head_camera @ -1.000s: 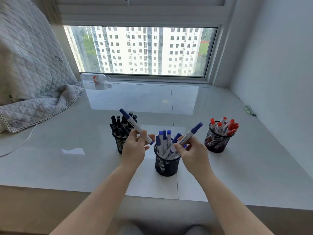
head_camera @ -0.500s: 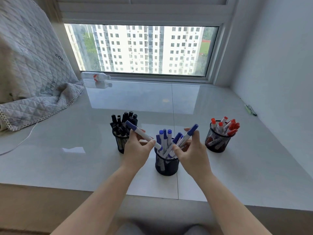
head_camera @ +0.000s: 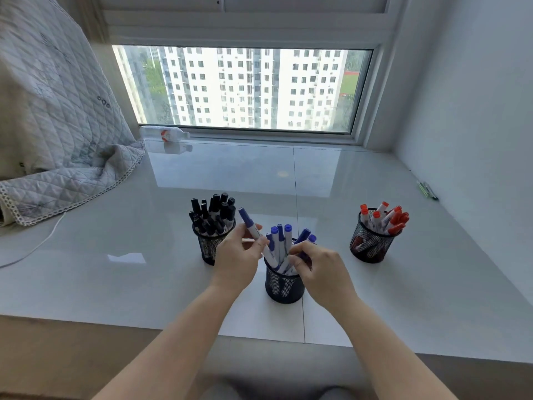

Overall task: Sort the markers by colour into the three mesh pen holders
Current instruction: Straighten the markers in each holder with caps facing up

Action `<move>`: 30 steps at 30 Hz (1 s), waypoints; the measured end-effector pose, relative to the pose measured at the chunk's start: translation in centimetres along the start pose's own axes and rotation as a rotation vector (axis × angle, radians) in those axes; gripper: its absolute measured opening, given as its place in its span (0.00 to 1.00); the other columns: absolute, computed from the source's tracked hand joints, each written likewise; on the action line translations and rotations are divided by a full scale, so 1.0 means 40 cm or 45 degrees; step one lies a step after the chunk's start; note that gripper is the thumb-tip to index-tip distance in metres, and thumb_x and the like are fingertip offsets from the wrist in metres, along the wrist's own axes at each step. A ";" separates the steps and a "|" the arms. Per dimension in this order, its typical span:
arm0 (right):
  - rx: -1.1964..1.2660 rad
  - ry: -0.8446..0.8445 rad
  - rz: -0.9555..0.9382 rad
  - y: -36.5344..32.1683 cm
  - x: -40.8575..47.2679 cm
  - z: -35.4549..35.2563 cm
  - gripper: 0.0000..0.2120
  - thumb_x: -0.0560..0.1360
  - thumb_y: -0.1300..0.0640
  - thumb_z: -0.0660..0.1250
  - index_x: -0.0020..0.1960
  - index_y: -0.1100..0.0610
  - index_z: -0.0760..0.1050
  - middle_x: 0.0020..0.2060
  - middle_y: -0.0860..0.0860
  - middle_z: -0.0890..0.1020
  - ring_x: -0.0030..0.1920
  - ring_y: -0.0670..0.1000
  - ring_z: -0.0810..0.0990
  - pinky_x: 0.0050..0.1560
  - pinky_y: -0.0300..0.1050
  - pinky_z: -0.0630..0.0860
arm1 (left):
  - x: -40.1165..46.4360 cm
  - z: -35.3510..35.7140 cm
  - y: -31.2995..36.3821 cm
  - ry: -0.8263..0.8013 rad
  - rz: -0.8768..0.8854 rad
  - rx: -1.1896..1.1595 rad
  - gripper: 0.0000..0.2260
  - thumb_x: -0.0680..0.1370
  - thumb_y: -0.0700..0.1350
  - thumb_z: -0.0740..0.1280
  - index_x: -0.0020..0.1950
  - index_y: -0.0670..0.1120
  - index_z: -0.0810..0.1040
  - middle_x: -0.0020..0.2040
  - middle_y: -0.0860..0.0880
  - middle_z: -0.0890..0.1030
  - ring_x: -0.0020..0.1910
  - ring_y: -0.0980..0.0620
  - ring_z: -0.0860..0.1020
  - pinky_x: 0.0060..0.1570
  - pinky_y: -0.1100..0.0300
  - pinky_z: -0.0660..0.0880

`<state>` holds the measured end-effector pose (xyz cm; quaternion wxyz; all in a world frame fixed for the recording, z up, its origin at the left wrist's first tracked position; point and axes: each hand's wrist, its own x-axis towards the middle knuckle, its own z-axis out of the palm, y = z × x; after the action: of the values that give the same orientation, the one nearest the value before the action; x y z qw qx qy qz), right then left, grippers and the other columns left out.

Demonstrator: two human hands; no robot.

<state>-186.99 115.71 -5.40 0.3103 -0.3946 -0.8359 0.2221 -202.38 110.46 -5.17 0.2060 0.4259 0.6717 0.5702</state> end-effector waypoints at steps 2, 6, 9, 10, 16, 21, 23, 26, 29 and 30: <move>0.053 0.023 -0.004 0.006 0.001 -0.009 0.04 0.73 0.55 0.68 0.47 0.53 0.79 0.38 0.45 0.82 0.35 0.44 0.78 0.41 0.38 0.75 | 0.000 0.004 0.001 0.022 0.013 0.012 0.19 0.73 0.41 0.70 0.60 0.53 0.68 0.44 0.56 0.78 0.38 0.59 0.81 0.41 0.64 0.78; 0.249 0.217 0.137 0.020 0.005 -0.037 0.07 0.74 0.53 0.66 0.37 0.45 0.73 0.27 0.40 0.80 0.31 0.39 0.78 0.33 0.28 0.70 | -0.006 0.010 0.001 -0.008 0.113 0.061 0.40 0.71 0.38 0.72 0.67 0.69 0.52 0.49 0.57 0.74 0.34 0.61 0.81 0.37 0.72 0.74; 0.328 0.318 0.292 0.033 0.013 -0.051 0.09 0.76 0.53 0.63 0.37 0.45 0.71 0.27 0.42 0.79 0.31 0.41 0.77 0.31 0.29 0.68 | -0.008 0.016 -0.002 -0.005 0.169 0.092 0.35 0.71 0.37 0.71 0.59 0.72 0.58 0.47 0.56 0.75 0.33 0.57 0.82 0.37 0.66 0.77; 0.299 0.306 0.335 0.040 0.017 -0.054 0.08 0.76 0.53 0.63 0.38 0.47 0.72 0.30 0.42 0.78 0.32 0.41 0.77 0.31 0.29 0.67 | -0.010 0.018 -0.005 -0.007 0.173 0.096 0.31 0.72 0.38 0.71 0.57 0.71 0.62 0.45 0.56 0.76 0.33 0.58 0.82 0.38 0.63 0.78; 0.169 0.053 0.518 0.057 0.041 -0.052 0.15 0.71 0.40 0.65 0.43 0.52 0.74 0.36 0.46 0.78 0.39 0.47 0.77 0.40 0.42 0.71 | -0.034 0.029 -0.042 0.025 0.240 0.192 0.08 0.74 0.40 0.70 0.51 0.49 0.80 0.41 0.55 0.80 0.37 0.61 0.80 0.38 0.70 0.75; 0.046 -0.005 0.565 0.038 0.065 -0.038 0.15 0.70 0.41 0.66 0.42 0.53 0.74 0.37 0.47 0.79 0.41 0.50 0.77 0.40 0.43 0.71 | -0.055 0.032 -0.052 0.050 0.318 0.304 0.07 0.74 0.42 0.70 0.51 0.48 0.83 0.44 0.55 0.80 0.35 0.60 0.79 0.37 0.71 0.75; 0.004 -0.009 0.591 0.033 0.072 -0.037 0.11 0.70 0.45 0.66 0.41 0.53 0.74 0.38 0.50 0.79 0.41 0.51 0.76 0.39 0.42 0.69 | -0.053 0.027 -0.048 0.074 0.319 0.389 0.07 0.74 0.44 0.71 0.51 0.50 0.83 0.44 0.56 0.80 0.36 0.58 0.77 0.39 0.67 0.74; -0.049 -0.074 0.620 0.026 0.079 -0.043 0.10 0.70 0.47 0.65 0.36 0.53 0.74 0.34 0.50 0.79 0.39 0.52 0.77 0.37 0.42 0.69 | -0.052 0.024 -0.043 0.071 0.317 0.484 0.08 0.74 0.46 0.70 0.52 0.51 0.83 0.44 0.55 0.80 0.42 0.56 0.78 0.43 0.60 0.75; -0.157 -0.209 0.674 0.016 0.095 -0.051 0.12 0.70 0.46 0.64 0.36 0.55 0.76 0.31 0.50 0.78 0.39 0.54 0.78 0.34 0.41 0.67 | -0.047 0.029 -0.034 0.114 0.296 0.546 0.08 0.73 0.47 0.70 0.51 0.49 0.80 0.46 0.55 0.77 0.41 0.57 0.76 0.39 0.64 0.72; -0.218 -0.254 0.695 0.012 0.101 -0.054 0.14 0.69 0.45 0.64 0.38 0.56 0.77 0.32 0.50 0.77 0.39 0.54 0.77 0.33 0.41 0.66 | -0.039 0.032 -0.030 0.139 0.282 0.546 0.09 0.73 0.47 0.70 0.52 0.48 0.78 0.47 0.55 0.75 0.41 0.57 0.75 0.39 0.66 0.70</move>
<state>-187.23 119.50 -2.77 0.1211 -0.6054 -0.7411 0.2638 -200.95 109.96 -6.95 0.0104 0.4994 0.7366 0.4560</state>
